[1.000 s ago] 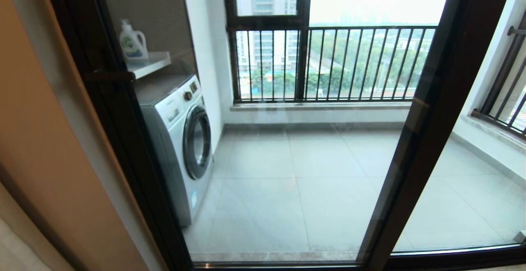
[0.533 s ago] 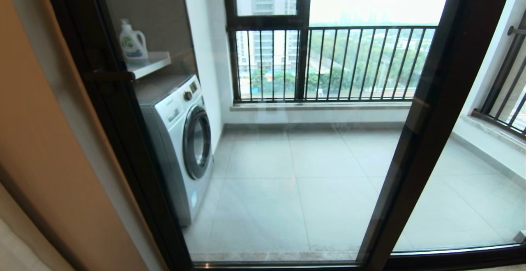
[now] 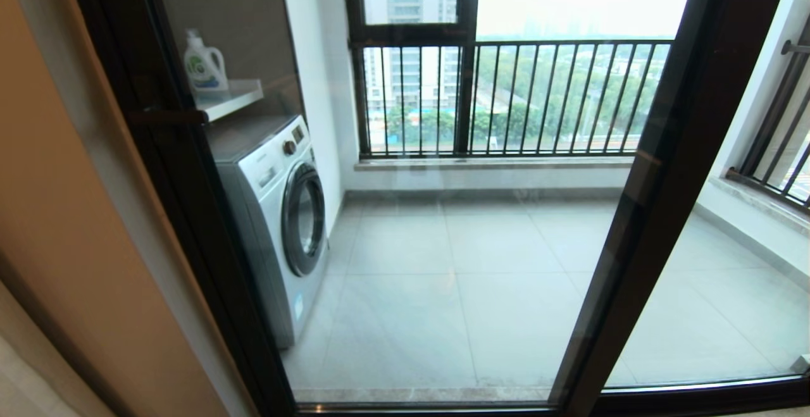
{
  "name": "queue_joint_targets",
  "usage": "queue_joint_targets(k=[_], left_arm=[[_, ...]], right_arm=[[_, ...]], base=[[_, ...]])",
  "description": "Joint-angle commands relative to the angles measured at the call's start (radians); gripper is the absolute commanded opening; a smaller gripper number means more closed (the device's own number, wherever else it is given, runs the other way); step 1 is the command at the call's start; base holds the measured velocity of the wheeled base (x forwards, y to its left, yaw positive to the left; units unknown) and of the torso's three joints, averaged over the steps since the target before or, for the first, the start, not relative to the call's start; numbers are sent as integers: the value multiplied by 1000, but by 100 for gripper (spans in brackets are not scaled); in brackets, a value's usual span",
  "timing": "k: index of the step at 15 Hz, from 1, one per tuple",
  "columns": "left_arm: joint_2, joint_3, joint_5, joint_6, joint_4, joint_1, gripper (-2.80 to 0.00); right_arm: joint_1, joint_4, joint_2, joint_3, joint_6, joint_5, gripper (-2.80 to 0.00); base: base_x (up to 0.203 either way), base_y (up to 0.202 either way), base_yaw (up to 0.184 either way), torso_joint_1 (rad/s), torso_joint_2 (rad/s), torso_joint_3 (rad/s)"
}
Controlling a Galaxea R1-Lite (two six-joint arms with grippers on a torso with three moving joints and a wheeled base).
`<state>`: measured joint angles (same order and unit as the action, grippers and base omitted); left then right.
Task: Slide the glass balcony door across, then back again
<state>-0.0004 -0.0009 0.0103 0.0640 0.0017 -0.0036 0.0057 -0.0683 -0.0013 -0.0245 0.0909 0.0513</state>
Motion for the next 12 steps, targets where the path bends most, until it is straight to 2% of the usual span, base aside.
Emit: queue_joint_targets(k=[1, 4, 12], left_arm=[[2, 1, -1, -12, -2, 1, -280], [2, 1, -4, -42, -5, 0, -280], [2, 1, -7, -44, -5, -1, -280]], right_arm=[[0, -1, 1, 0, 3, 1, -280], [0, -1, 1, 0, 4, 1, -280], [0, 1, 1, 1, -6, -1, -280]], base=[[0, 0, 0, 0, 0, 0], [0, 0, 0, 0, 0, 0], [0, 0, 0, 0, 0, 0]])
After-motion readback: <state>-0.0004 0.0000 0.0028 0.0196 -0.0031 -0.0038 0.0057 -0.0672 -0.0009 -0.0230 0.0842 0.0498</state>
